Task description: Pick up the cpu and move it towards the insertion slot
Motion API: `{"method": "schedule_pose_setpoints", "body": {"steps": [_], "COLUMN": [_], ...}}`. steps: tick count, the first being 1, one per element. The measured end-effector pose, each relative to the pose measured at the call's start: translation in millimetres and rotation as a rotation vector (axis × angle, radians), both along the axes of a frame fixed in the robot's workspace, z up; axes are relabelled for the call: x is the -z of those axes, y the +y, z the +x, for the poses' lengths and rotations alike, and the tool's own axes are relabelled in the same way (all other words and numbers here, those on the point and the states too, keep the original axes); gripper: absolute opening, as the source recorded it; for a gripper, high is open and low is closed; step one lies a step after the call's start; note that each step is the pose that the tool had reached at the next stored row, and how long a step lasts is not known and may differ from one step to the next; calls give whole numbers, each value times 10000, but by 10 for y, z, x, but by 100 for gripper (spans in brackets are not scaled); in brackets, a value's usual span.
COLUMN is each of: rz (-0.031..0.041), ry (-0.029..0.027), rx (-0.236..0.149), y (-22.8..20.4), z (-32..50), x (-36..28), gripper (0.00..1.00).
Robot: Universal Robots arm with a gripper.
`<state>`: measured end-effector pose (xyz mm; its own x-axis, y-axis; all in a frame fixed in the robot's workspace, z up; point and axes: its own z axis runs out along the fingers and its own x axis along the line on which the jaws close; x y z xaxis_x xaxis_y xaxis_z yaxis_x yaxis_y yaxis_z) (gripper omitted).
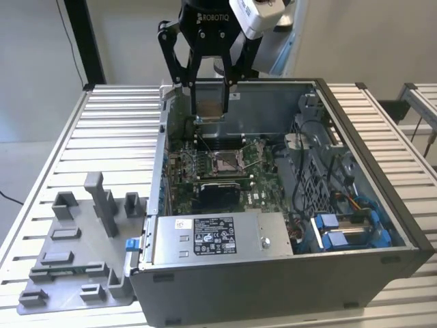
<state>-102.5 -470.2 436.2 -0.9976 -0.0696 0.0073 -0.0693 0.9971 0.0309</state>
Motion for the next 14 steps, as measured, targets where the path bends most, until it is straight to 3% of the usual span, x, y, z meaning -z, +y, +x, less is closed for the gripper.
{"method": "schedule_pose_setpoints", "body": {"steps": [9,14], "rz": [1,0], "ry": [0,0], "rx": [190,249], "y": [60,80], "z": [197,225], "x": [25,29], "gripper": [0,0]}}
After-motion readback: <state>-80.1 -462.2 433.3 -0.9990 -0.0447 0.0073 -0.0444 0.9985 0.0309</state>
